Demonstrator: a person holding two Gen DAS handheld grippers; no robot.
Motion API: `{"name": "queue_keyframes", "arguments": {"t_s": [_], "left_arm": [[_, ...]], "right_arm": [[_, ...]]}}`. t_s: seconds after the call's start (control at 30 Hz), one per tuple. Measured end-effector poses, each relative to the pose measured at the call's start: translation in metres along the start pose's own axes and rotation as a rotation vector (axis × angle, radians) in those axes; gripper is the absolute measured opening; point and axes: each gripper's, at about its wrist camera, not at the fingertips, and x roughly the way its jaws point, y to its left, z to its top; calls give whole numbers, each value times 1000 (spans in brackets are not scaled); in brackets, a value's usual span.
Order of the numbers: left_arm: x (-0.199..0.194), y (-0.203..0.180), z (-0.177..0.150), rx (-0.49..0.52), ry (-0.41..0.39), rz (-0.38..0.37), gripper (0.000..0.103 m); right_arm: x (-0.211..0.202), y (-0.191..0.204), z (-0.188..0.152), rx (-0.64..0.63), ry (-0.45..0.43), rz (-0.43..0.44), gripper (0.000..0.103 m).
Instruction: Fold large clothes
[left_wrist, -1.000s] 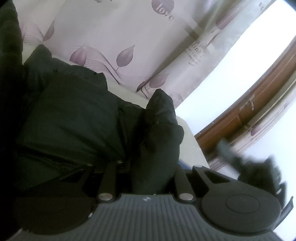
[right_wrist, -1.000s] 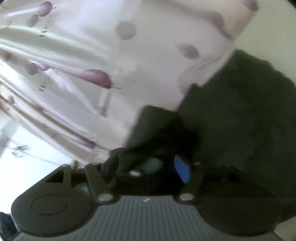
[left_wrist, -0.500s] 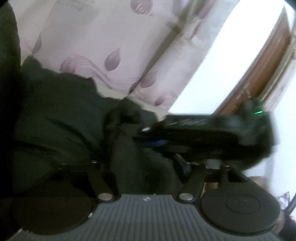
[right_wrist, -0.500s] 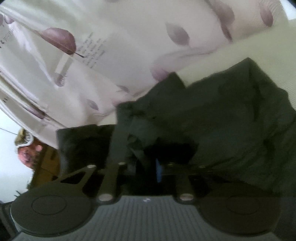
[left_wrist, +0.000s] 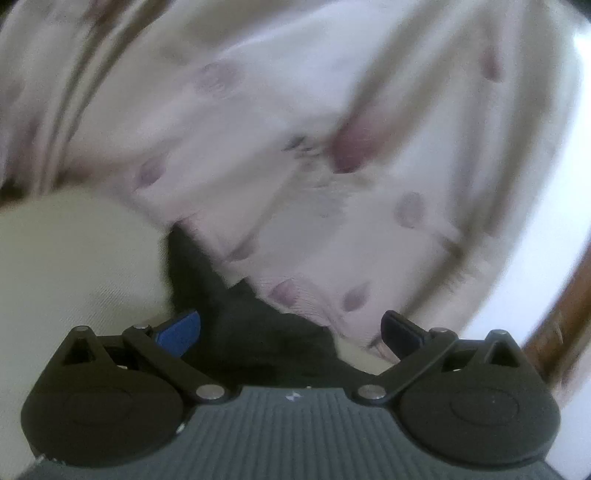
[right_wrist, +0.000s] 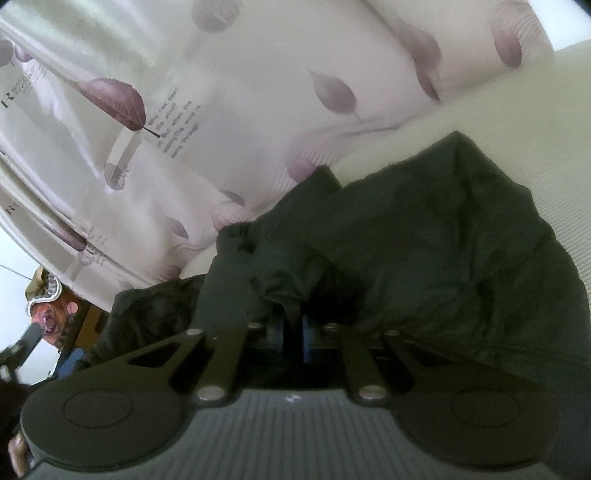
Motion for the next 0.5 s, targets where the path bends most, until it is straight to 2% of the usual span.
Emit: {"name": "queue_keyframes", "arguments": {"t_s": [0.03, 0.17, 0.23, 0.3, 0.33, 0.37, 0.4, 0.43, 0.5], "left_arm": [[10, 10, 0, -39, 45, 16, 102], [38, 38, -6, -185, 167, -18, 103], [50, 36, -7, -181, 202, -59, 103], [62, 31, -6, -149, 221, -76, 98], [67, 25, -7, -117, 230, -106, 82], [75, 17, -7, -77, 254, -117, 52], [82, 9, -10, -40, 282, -127, 41], [89, -2, -12, -24, 306, -138, 37], [92, -24, -20, -14, 306, -169, 37]], "right_arm": [[0, 0, 0, 0, 1, -3, 9], [1, 2, 2, -11, 8, -9, 9], [2, 4, 2, -21, 13, -16, 9], [1, 4, 2, -20, 16, -14, 9], [1, 2, 2, -10, 19, -11, 9], [2, 0, 3, 6, 24, -1, 9], [2, -2, 3, 17, 25, 8, 9], [2, -3, 4, 32, 24, 14, 9], [3, -11, 6, 85, 23, 53, 10]]}}
